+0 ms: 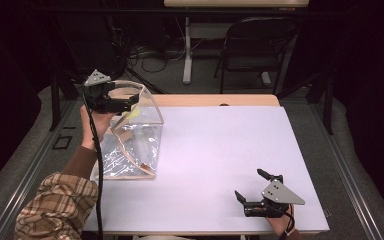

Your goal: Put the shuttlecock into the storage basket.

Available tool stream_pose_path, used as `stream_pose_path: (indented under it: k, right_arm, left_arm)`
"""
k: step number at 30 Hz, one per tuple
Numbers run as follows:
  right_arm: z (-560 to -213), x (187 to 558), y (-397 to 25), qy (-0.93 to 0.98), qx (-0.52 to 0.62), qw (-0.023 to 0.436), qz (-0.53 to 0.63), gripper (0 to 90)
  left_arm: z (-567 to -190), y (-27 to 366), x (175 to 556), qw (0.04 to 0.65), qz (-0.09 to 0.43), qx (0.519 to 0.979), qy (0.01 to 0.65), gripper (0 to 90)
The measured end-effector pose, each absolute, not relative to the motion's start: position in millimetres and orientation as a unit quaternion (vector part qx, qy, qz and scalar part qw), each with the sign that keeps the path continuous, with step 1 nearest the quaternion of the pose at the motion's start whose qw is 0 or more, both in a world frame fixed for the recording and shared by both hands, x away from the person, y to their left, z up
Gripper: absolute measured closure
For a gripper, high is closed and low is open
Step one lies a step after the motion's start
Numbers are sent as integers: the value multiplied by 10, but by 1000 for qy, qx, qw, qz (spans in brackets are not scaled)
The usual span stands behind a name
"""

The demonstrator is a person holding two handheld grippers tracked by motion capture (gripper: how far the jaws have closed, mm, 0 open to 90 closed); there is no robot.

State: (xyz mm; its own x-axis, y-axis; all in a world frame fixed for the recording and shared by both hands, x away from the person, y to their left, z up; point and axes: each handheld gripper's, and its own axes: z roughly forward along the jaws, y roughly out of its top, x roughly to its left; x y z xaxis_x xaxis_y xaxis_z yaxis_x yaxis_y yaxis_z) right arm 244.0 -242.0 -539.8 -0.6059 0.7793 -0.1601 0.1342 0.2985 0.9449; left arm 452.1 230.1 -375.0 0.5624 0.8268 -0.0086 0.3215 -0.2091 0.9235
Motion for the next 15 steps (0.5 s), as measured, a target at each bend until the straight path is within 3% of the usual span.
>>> stream_pose_path:
  k: [15]
  right_arm:
    - [-5396,2435,-2412,741,307,319,504,14]
  left_arm:
    - [-3847,2094,4239,510,252,742,354,0]
